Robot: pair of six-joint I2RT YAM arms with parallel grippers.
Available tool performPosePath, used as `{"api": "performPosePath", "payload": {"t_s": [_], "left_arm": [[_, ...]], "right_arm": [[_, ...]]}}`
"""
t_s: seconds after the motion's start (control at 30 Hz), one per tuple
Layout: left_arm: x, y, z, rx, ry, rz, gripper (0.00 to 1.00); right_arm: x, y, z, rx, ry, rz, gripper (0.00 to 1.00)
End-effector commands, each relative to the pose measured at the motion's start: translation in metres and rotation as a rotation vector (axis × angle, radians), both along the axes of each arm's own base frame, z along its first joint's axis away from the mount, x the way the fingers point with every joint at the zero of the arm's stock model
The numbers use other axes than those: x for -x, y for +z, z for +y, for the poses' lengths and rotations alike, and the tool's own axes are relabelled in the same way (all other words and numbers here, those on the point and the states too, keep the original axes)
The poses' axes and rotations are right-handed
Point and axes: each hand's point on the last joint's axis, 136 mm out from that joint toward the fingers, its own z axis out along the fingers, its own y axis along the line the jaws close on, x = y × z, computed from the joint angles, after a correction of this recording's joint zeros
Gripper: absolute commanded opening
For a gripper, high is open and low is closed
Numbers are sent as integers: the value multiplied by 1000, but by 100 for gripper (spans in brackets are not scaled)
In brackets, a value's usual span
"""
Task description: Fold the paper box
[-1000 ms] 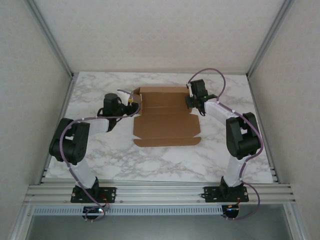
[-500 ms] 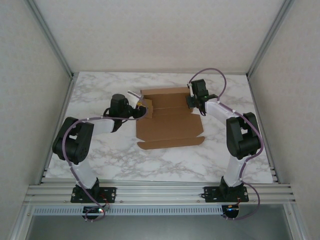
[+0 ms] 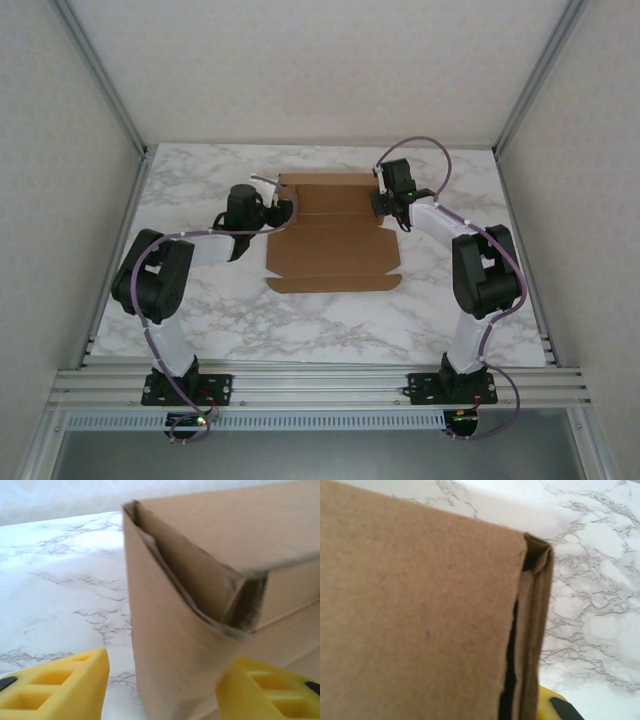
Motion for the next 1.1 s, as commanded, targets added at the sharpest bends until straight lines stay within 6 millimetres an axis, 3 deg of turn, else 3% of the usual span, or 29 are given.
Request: {"api": "performPosePath", "payload": {"t_s": [0.0, 0.3, 0.53, 1.07], "left_arm": [[-17, 2, 1, 11, 71, -1, 57], [-29, -22, 5, 3, 129, 70, 50], [-29, -38, 15, -26, 208, 108, 35], [-32, -33, 34, -110, 462, 42, 5]], "right_arm": [[11, -3, 10, 2, 50, 35, 4], [13, -6, 13, 3, 59, 41, 4], [15, -9, 16, 12, 54, 49, 4], [19, -4, 19, 27, -4, 46, 0]]}}
